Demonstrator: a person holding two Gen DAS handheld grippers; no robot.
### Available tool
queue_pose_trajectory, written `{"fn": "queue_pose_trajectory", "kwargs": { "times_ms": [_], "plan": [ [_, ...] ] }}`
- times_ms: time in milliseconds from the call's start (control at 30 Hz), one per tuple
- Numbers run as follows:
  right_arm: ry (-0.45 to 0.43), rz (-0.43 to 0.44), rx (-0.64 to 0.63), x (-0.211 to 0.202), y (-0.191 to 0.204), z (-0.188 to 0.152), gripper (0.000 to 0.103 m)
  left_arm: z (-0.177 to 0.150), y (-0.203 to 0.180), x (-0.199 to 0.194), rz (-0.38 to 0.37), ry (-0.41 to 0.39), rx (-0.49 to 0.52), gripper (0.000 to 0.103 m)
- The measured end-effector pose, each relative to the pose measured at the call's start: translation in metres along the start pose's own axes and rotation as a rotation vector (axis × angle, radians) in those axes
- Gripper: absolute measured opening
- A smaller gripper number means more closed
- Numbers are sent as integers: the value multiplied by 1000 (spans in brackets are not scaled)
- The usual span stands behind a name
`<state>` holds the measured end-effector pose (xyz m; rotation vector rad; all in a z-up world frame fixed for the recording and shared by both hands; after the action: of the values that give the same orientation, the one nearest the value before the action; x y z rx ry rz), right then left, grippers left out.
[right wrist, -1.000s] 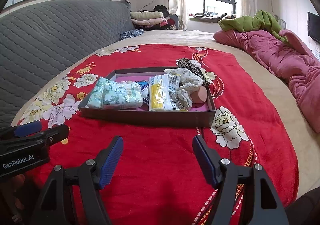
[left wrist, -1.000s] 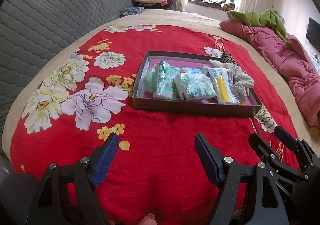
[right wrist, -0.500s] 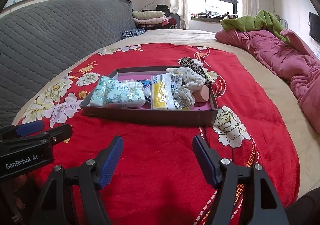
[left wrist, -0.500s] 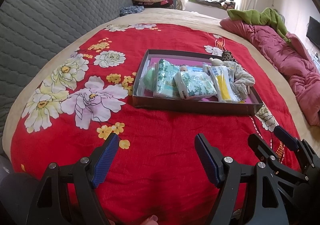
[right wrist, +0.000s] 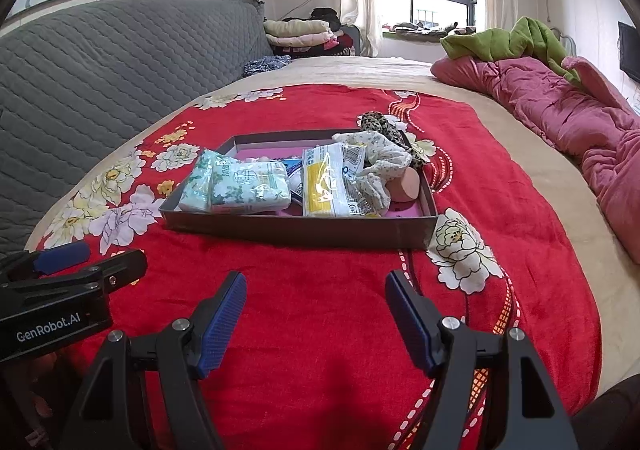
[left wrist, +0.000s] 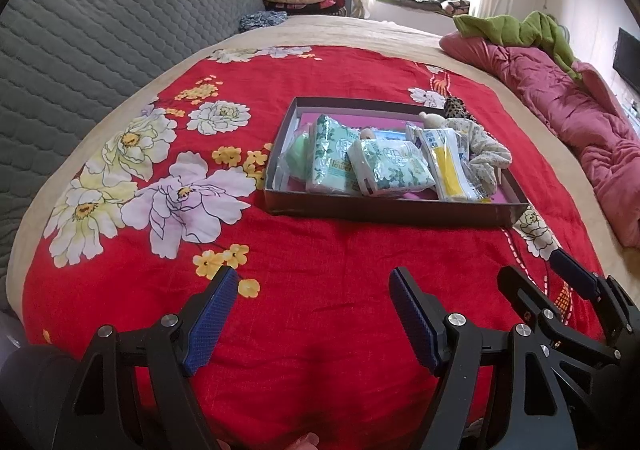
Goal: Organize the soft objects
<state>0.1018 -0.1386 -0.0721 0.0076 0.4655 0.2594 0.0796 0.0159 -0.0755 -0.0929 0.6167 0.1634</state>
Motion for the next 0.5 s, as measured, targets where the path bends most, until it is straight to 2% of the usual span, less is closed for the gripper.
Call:
{"fn": "queue_pose_trajectory", "kwargs": {
  "times_ms": [500],
  "plan": [
    [-3, -5, -1, 0, -1, 1, 71, -1, 0, -1, 3, 2, -1, 79]
  ]
}}
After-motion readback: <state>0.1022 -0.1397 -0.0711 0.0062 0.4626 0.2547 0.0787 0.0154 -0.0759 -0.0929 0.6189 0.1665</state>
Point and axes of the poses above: each gripper's, at about its wrist camera, not at the fingertips, and x roughly the way its jaws point, y to its left, z to its top, the point moved 9 cm from there along x, roughly the way its jaws point, and after that the axes turned 14 degrees about -y, right-handed, at the moved point
